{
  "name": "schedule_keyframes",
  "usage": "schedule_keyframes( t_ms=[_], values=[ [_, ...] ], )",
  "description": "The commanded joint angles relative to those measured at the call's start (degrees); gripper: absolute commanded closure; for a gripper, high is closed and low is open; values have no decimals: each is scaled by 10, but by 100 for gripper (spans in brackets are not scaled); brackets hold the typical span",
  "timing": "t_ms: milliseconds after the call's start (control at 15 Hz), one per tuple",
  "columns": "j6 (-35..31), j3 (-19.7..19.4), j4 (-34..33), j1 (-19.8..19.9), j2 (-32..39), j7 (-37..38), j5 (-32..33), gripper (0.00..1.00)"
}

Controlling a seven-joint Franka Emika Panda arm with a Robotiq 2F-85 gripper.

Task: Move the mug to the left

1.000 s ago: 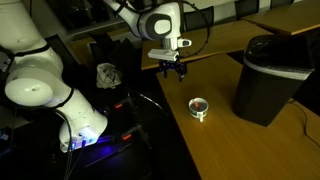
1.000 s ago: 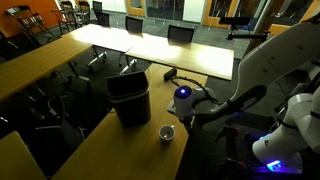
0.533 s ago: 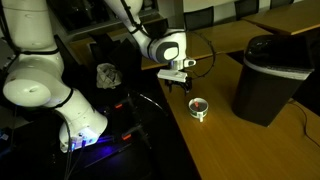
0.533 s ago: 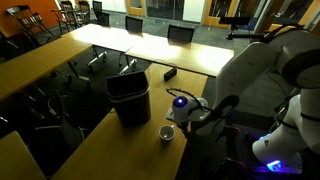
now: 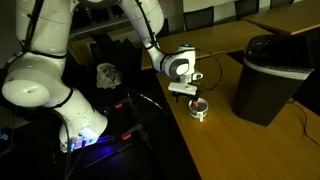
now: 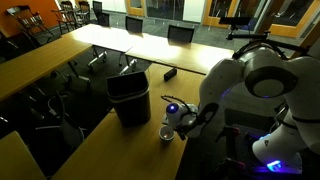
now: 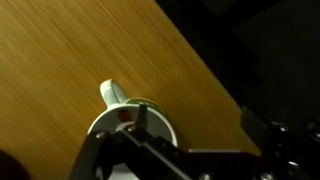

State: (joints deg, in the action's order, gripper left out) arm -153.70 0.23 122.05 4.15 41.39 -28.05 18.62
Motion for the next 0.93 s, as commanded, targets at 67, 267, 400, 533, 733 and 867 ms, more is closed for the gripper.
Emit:
schedule_keyframes(
  t_ms=[67, 267, 400, 533, 733, 867],
  values=[
    [14, 6, -55, 5, 56, -11, 13, 0],
    [20, 1, -84, -3, 87, -11, 27, 3],
    [23, 2, -100, -5, 100, -17, 36, 4],
    [26, 1, -113, -10, 111, -20, 49, 6],
    [38, 0, -129, -20, 124, -24, 63, 28],
    [47, 1, -137, -24, 133, -25, 69, 46]
  ],
)
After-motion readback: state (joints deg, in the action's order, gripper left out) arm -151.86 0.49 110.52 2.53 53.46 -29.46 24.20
